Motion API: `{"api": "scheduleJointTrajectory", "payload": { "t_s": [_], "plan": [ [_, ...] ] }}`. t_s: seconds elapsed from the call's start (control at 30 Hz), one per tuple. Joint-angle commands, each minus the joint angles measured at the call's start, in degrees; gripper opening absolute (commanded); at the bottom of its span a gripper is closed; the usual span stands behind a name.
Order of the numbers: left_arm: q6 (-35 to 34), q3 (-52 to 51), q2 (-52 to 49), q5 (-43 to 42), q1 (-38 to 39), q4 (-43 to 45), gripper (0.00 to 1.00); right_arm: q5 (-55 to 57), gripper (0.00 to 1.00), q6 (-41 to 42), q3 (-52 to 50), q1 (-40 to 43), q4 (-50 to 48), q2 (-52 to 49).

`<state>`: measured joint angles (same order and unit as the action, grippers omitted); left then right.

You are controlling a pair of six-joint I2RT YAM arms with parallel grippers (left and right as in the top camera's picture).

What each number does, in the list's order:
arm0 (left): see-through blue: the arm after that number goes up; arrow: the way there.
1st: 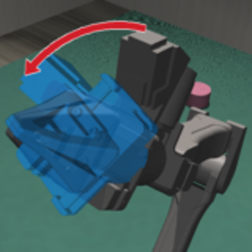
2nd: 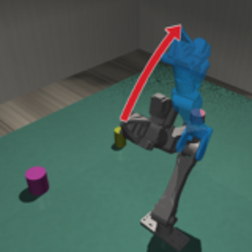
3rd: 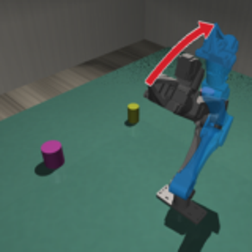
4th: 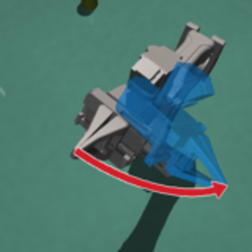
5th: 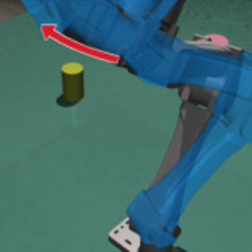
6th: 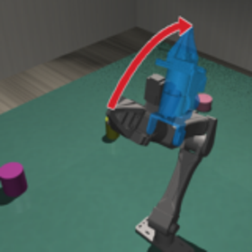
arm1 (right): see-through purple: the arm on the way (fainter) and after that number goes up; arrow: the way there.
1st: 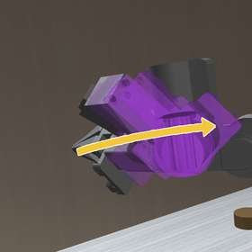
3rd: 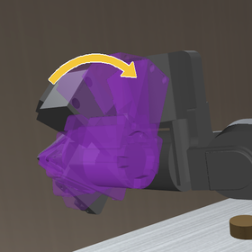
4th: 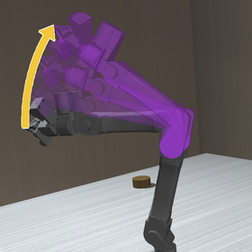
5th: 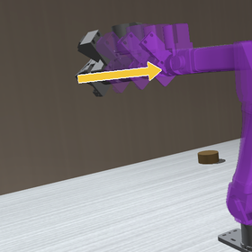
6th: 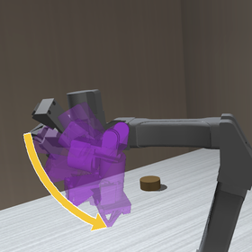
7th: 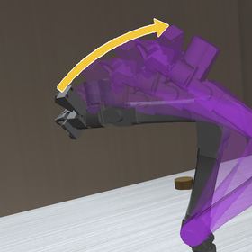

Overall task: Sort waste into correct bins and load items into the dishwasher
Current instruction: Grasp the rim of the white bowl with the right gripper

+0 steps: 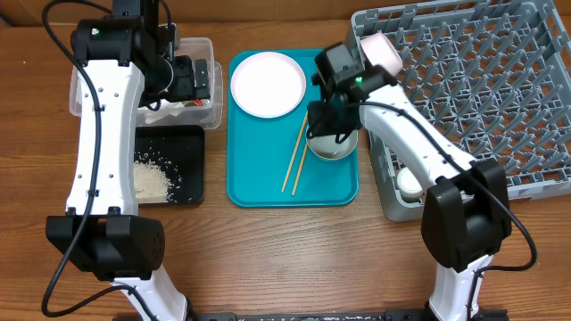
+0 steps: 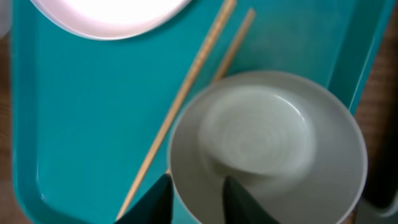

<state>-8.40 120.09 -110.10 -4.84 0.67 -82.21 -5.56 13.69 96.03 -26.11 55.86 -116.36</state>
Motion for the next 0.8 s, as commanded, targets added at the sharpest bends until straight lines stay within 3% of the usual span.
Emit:
{"api": "scheduleJointTrajectory", "payload": {
  "t_s": [0.0,0.2,0.77],
  "plan": [
    [1.14,0.5,0.35,0.39,0.2,0.15,1.0,6.19,0.22,6.82,-3.34,-0.46,-2.12,0.24],
    [1.11,0.5,0.35,0.39,0.22,0.17,1.0,6.64,0.08,15.39,-8.2,-0.92,-6.69,0.15],
    [1.11,0.5,0.35,0.42,0.2,0.15,1.0,3.85,0.08,15.17,-8.66,-10.58,-9.84,-0.68]
  ]
}}
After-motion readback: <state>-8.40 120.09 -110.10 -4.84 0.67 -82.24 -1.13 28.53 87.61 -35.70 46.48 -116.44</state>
